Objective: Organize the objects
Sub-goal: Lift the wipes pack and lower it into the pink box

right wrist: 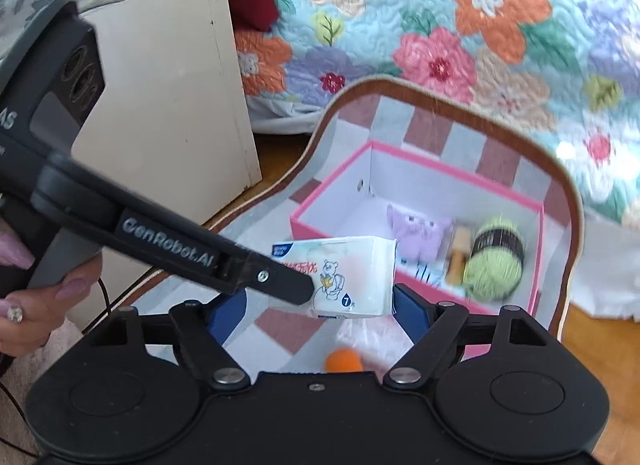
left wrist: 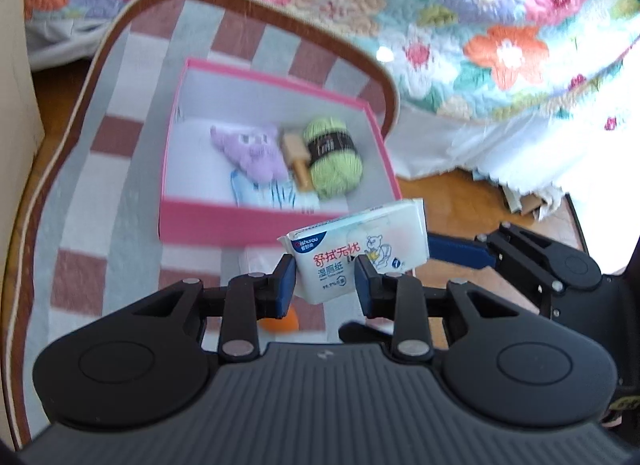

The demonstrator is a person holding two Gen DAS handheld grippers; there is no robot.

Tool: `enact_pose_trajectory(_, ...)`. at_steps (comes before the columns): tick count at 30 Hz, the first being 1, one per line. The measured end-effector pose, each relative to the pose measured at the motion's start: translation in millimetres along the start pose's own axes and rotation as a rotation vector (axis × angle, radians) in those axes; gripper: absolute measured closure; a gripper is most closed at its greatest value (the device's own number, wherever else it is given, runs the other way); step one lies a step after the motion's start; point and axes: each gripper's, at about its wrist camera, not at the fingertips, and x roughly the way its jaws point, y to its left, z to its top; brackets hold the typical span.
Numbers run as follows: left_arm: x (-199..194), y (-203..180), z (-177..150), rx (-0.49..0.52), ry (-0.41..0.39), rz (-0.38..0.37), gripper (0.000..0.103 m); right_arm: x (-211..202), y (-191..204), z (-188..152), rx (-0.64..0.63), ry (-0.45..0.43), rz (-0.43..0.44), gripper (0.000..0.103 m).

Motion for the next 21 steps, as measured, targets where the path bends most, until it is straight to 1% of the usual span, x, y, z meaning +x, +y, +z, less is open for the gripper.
enact_pose_trajectory(4, 13.1, 2.4, 29.2, -0.014, 0.006, 0.003, 0.073, 7.5, -15.1, 21.8, 0.018, 0.019, 0.004, 0.018)
enact_pose_trajectory(7, 34.9, 6.1, 47.1, -0.021, 0.013, 0.021, 0.073, 21.2, -30.5, 31.5, 0.044, 0.039, 0.004, 0.018)
enact_pose_trajectory(9, 54.7, 9.3, 56.5, -0.022, 0.032, 0.04, 0.074, 36.0, -44.3, 36.4, 0.083, 0.061, 0.008, 0.018)
enact_pose_trajectory(11, 75.2, 15.2, 62.1, -0.043, 0.057, 0.056, 0.074, 52.7, -58.5, 39.1, 0.126, 0.086, 0.021, 0.018)
enact_pose_trajectory(14, 102.9, 25.3, 68.7, -0.099, 0.092, 0.049, 0.074, 76.4, -80.2, 37.5, 0.225, 0.126, 0.036, 0.018)
enact_pose_trajectory(18, 128.8, 32.0, 72.1, -0.116, 0.115, 0.065, 0.074, 106.4, -106.3, 32.2, 0.323, 0.196, 0.056, 0.019)
enact_pose_trajectory(21, 146.3, 39.0, 72.2, -0.142, 0.12, 0.078, 0.074, 127.1, -124.4, 26.8, 0.394, 0.229, 0.062, 0.021)
